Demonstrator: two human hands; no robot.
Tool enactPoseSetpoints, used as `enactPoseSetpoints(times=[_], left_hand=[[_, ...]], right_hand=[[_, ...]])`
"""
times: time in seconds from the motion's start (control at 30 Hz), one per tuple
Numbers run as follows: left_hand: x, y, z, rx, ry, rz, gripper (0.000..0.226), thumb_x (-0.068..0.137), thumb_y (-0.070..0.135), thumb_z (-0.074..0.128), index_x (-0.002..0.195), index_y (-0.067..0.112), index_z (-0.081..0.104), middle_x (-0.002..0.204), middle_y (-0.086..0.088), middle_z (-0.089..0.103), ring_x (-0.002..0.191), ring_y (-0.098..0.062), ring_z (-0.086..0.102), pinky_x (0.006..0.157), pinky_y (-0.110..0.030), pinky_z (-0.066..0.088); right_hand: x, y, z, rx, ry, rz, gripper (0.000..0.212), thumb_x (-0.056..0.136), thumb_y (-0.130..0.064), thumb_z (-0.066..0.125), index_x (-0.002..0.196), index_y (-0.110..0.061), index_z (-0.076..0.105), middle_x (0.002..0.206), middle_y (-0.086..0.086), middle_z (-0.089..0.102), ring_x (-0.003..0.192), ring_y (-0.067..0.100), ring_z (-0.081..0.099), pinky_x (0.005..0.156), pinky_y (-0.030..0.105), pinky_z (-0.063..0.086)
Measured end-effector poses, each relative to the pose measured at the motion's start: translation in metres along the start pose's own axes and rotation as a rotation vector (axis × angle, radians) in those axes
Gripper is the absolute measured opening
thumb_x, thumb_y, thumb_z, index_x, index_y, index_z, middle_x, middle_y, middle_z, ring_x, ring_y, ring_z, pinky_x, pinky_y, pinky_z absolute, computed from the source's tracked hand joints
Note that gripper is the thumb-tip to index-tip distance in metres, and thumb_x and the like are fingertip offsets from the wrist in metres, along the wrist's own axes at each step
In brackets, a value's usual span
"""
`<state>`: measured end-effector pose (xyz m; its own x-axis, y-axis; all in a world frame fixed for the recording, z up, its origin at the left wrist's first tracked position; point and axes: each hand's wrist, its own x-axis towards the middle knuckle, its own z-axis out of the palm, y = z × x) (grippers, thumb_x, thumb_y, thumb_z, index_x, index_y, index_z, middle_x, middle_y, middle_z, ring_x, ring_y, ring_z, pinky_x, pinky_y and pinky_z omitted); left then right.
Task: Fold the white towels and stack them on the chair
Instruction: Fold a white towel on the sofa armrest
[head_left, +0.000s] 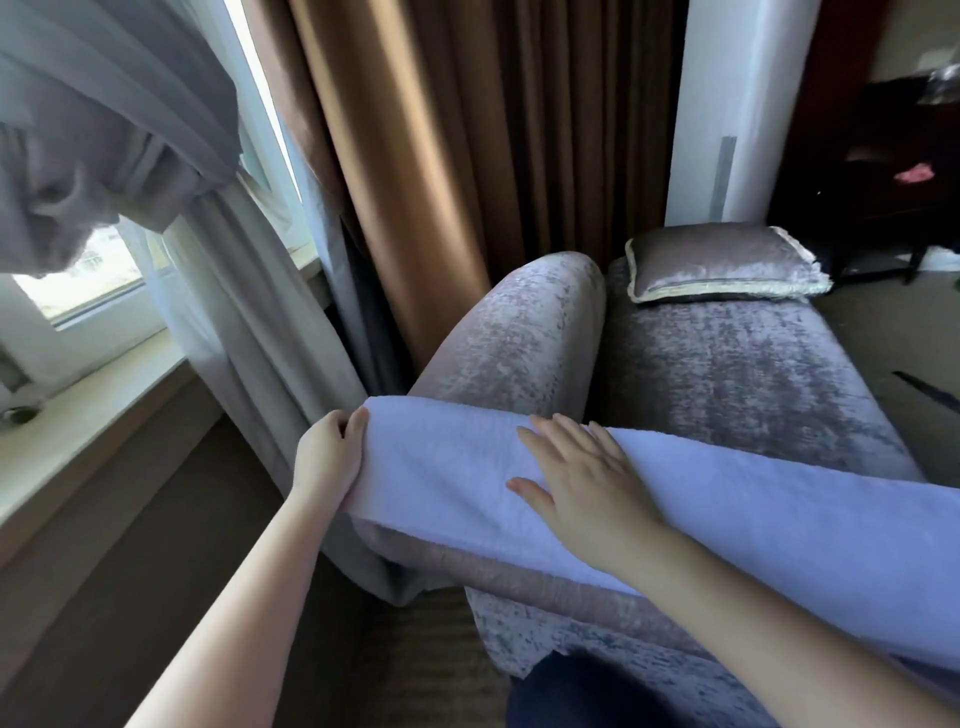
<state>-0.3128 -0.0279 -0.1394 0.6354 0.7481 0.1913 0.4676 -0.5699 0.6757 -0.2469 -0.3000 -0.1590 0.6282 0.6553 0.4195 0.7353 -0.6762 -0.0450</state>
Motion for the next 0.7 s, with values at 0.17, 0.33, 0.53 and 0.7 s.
enactPoseSetpoints(times=[0.17, 0.33, 0.53, 0.7], left_hand=[[-0.006, -0.003, 0.011, 0.130, 0.145, 0.035, 0.038, 0.102, 0.034, 0.040, 0.077, 0.007, 0.053, 0.076, -0.006, 0.060, 0.081, -0.030, 0.057, 0.059, -0.035, 0.035], [-0.029, 0.033, 0.016, 0.247, 0.382, 0.385, 0.027, 0.097, 0.020, 0.053, 0.117, 0.003, 0.057, 0.114, -0.018, 0.059, 0.106, -0.041, 0.050, 0.080, -0.050, 0.041], [-0.120, 0.126, 0.084, 0.114, 0.215, 0.995, 0.019, 0.093, 0.019, 0.047, 0.100, 0.010, 0.062, 0.109, -0.005, 0.063, 0.098, -0.027, 0.055, 0.080, -0.035, 0.041], [-0.175, 0.189, 0.160, 0.053, 0.053, 1.052, 0.024, 0.090, 0.027, 0.042, 0.093, 0.012, 0.061, 0.105, -0.002, 0.063, 0.099, -0.025, 0.057, 0.081, -0.034, 0.038]], right_hand=[[0.000, -0.006, 0.013, 0.017, -0.087, 0.049, 0.069, 0.094, -0.058, 0.024, 0.134, -0.013, 0.056, 0.134, 0.005, 0.059, 0.118, 0.025, 0.058, 0.100, 0.045, 0.047], [-0.006, -0.006, 0.007, 0.036, -0.073, 0.073, 0.065, 0.092, -0.055, 0.028, 0.126, -0.012, 0.063, 0.126, 0.005, 0.065, 0.113, 0.024, 0.063, 0.096, 0.040, 0.050], [-0.059, 0.064, -0.017, 0.011, -0.033, 0.194, 0.059, 0.091, -0.053, 0.032, 0.116, -0.015, 0.070, 0.118, 0.002, 0.069, 0.107, 0.021, 0.066, 0.093, 0.037, 0.052], [-0.133, 0.156, -0.045, -0.012, 0.052, 0.344, 0.071, 0.101, -0.054, 0.012, 0.114, -0.016, 0.070, 0.112, -0.001, 0.070, 0.101, 0.019, 0.066, 0.090, 0.031, 0.051]])
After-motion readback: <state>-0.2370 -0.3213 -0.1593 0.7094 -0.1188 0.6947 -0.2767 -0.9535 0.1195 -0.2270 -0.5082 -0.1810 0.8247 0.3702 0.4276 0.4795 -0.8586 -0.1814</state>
